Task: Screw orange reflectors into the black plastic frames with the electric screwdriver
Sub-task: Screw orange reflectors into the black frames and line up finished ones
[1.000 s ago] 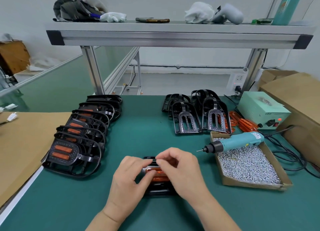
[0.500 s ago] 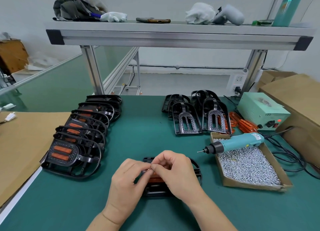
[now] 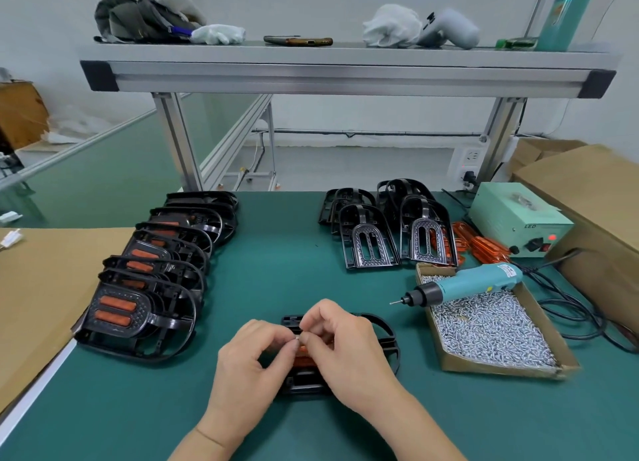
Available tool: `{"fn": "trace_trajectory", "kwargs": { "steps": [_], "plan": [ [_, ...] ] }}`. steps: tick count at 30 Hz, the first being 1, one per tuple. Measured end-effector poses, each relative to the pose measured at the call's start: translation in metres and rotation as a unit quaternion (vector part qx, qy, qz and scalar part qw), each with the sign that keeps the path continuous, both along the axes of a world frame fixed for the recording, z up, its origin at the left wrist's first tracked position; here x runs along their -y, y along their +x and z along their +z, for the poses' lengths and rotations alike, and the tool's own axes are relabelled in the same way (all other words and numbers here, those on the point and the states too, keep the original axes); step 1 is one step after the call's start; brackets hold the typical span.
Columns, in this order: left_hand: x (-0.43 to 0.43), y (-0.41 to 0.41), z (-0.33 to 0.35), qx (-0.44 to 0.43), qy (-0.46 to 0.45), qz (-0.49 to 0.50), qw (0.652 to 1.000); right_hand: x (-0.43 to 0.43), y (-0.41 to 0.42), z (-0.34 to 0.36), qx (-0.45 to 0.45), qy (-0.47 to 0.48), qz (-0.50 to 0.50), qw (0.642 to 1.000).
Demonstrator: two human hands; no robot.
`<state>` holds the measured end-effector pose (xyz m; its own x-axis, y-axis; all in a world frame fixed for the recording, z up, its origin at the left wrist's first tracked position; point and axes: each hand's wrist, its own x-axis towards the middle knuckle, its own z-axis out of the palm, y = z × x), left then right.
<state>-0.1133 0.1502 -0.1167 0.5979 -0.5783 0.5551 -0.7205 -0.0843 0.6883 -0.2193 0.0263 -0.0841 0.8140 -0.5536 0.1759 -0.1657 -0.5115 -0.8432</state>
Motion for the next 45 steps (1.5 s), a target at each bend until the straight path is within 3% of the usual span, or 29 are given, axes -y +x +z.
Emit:
{"fn": "trace_trajectory", "kwargs": {
  "steps": [3,5,8,10,14,17,25,33,39,42,45],
  "plan": [
    [0.000,-0.001,-0.002,0.015,0.010,0.001,1.000,0.014,-0.008,0.005,0.080,0.021,-0.072,0.994],
    [0.000,0.000,-0.003,0.011,0.011,0.005,1.000,0.032,-0.018,0.013,0.174,0.049,-0.170,0.969],
    [0.001,-0.001,-0.003,0.002,0.011,0.008,1.000,0.066,-0.037,0.024,0.312,0.196,-0.322,0.872],
    [0.001,-0.001,-0.003,0.003,0.014,0.007,1.000,0.087,-0.050,0.024,0.341,0.268,-0.399,0.808],
    [0.001,-0.001,-0.003,0.002,0.016,0.008,1.000,0.114,-0.069,0.011,0.324,0.372,-0.437,0.752],
    [0.001,-0.001,-0.003,0.003,0.022,0.008,1.000,0.120,-0.067,0.011,0.279,0.450,-0.397,0.750],
    [0.001,0.001,-0.005,0.003,0.030,0.006,1.000,0.144,-0.052,0.012,0.251,0.544,-0.341,0.724],
    [0.001,0.004,-0.004,0.010,0.031,-0.003,0.999,0.140,-0.045,0.016,0.338,0.557,-0.316,0.689],
    [0.002,0.004,-0.003,0.039,0.027,-0.013,0.999,0.115,-0.032,0.029,0.416,0.515,-0.234,0.712],
    [0.003,0.003,-0.002,0.051,0.025,-0.015,0.998,0.100,-0.024,0.038,0.416,0.517,-0.125,0.737],
    [0.003,0.002,-0.003,0.052,0.022,-0.017,0.998,0.084,-0.015,0.043,0.396,0.540,-0.059,0.740]
  ]
}}
